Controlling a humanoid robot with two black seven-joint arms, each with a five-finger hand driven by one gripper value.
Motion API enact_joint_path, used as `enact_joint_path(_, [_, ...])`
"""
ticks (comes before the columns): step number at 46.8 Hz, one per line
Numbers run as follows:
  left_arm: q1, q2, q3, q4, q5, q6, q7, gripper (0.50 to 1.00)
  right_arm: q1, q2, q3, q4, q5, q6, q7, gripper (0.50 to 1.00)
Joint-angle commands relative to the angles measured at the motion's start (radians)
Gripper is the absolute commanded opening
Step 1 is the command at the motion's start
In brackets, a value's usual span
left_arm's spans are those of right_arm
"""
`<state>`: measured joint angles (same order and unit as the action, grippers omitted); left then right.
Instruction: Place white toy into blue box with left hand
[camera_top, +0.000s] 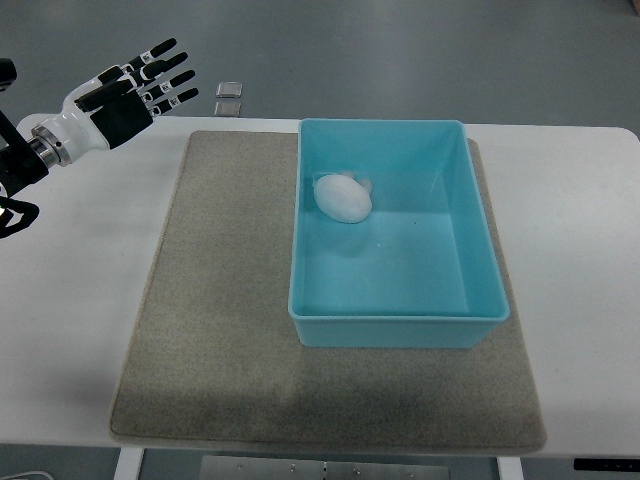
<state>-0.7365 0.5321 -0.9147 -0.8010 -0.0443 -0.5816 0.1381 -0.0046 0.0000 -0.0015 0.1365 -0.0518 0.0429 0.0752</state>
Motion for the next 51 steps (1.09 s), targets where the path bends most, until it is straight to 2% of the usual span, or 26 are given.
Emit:
enact_joint_path(1, [0.0, 0.0, -0.001, -0.003, -0.003, 0.0, 0.0, 0.996, 0.0, 0.0, 0.0, 0.0, 0.0, 0.0, 0.0, 0.936])
enact_joint_path(51, [0.052, 0.006, -0.024, -0.004, -0.012, 0.0, 0.002, 0.996, 0.0, 0.0, 0.003, 0.002, 0.007, 0.002, 0.0, 0.936])
